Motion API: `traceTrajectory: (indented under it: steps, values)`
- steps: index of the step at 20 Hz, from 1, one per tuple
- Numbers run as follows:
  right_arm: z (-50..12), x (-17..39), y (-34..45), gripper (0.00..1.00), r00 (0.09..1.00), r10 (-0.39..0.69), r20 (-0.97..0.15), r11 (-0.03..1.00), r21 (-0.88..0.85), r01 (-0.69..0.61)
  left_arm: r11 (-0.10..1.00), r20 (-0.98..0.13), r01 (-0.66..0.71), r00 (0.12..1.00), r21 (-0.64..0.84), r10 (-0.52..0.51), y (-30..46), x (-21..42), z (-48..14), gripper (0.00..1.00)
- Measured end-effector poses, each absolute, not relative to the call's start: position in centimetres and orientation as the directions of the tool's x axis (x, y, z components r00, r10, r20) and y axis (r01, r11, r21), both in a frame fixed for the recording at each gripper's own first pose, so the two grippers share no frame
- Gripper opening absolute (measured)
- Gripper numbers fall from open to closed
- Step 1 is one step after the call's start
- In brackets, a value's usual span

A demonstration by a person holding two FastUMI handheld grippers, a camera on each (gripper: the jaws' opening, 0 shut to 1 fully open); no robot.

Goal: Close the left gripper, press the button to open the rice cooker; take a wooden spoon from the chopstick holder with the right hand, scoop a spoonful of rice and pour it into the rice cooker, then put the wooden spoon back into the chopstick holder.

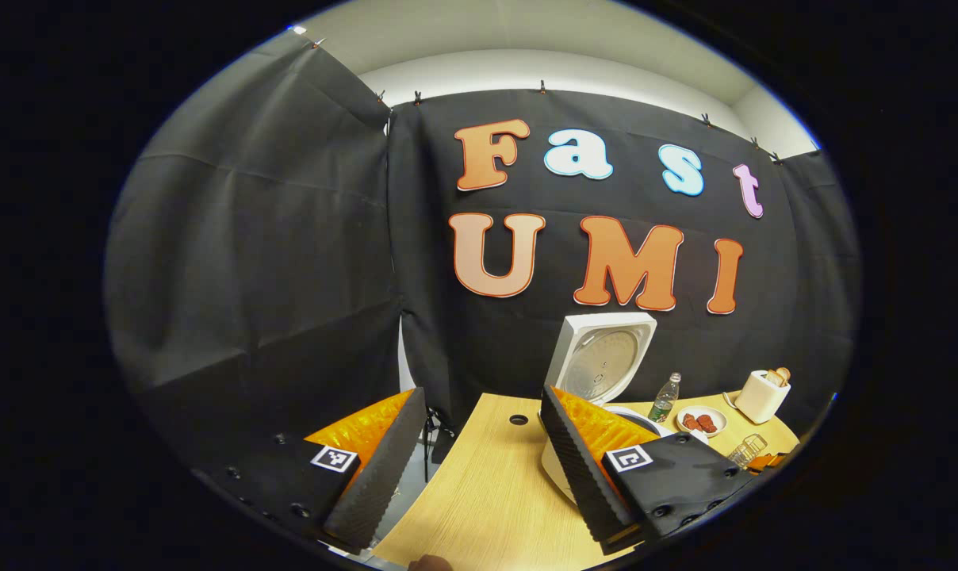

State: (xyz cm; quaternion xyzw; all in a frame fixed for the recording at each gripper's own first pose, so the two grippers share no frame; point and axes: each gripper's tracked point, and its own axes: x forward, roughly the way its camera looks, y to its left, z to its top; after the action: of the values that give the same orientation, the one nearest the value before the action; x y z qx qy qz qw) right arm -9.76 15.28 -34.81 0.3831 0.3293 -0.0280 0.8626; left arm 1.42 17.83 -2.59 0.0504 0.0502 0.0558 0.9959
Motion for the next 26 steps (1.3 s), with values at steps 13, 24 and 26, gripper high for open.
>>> traceTrajectory:
  steps: [13,24,26]
  values:
    - [-35.6,-10.8,13.3,0.11,0.771,0.253,-0.585,0.405,0.788,0.464,0.990,-0.084,-0.098,0.991,0.104,0.107,16.4,1.5,-2.0,0.98]
    - [-30.8,-10.2,11.1,0.11,0.805,0.262,-0.533,0.280,0.840,0.465,0.989,-0.036,-0.075,0.996,0.126,0.080,14.1,1.3,-0.7,0.96]
    - [-29.9,-9.9,11.2,0.11,0.807,0.272,-0.524,0.262,0.848,0.462,0.987,-0.035,-0.078,0.996,0.141,0.084,13.8,1.2,-0.8,0.99]
